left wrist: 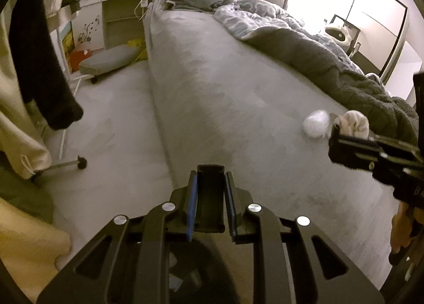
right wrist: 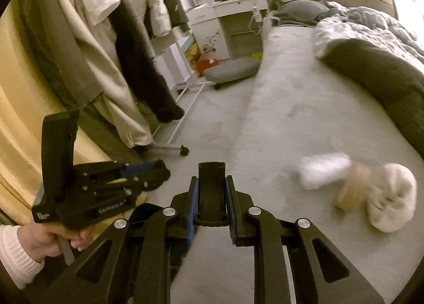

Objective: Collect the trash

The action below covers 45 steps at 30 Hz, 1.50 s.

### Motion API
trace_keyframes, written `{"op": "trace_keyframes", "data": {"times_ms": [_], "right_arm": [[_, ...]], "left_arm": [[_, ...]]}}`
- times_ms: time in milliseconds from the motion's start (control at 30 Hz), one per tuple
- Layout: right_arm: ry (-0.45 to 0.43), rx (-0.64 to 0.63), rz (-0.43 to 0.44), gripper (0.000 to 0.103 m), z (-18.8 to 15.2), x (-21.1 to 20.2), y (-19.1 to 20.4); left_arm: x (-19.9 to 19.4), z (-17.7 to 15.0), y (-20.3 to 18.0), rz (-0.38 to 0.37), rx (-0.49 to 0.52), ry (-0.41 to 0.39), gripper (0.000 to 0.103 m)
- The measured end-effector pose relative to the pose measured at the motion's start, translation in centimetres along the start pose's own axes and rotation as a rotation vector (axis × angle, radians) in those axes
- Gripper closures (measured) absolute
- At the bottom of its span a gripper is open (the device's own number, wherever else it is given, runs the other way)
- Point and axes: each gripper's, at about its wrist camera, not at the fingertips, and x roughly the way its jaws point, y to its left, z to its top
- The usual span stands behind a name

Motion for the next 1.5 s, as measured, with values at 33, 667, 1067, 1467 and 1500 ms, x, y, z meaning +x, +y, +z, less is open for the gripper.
{"op": "trace_keyframes", "data": {"times_ms": [33, 667, 1067, 1467, 1500], "right_arm": [[0.003, -0.007, 0.007, 0.083, 0.2, 0.4, 0.5], [0.176, -0.149, 0.069, 0.083, -0.1, 8.6, 9.4], [0.304, -0.193, 0.078, 0.083, -2.1, 12.7, 11.8], [0.396, -0.225, 0.087, 0.083, -4.0, 16.4, 13.9], [0.406, -0.227, 0.087, 0.083, -4.2, 16.7, 14.0]], "left_arm": [[-0.1, -0.3, 0.5, 0.002, -0.004, 0.007, 0.082], [1.8, -8.5, 7.5, 0.054, -0.024, 0.336, 0.082], [2.8, -14.9, 10.1, -0.008, -0.04, 0.542, 0.081], [1.2, -14.9, 12.1, 0.011, -0.048, 0.514, 0.047], [1.0, -14.8, 12.4, 0.016, -0.052, 0.502, 0.047]]}}
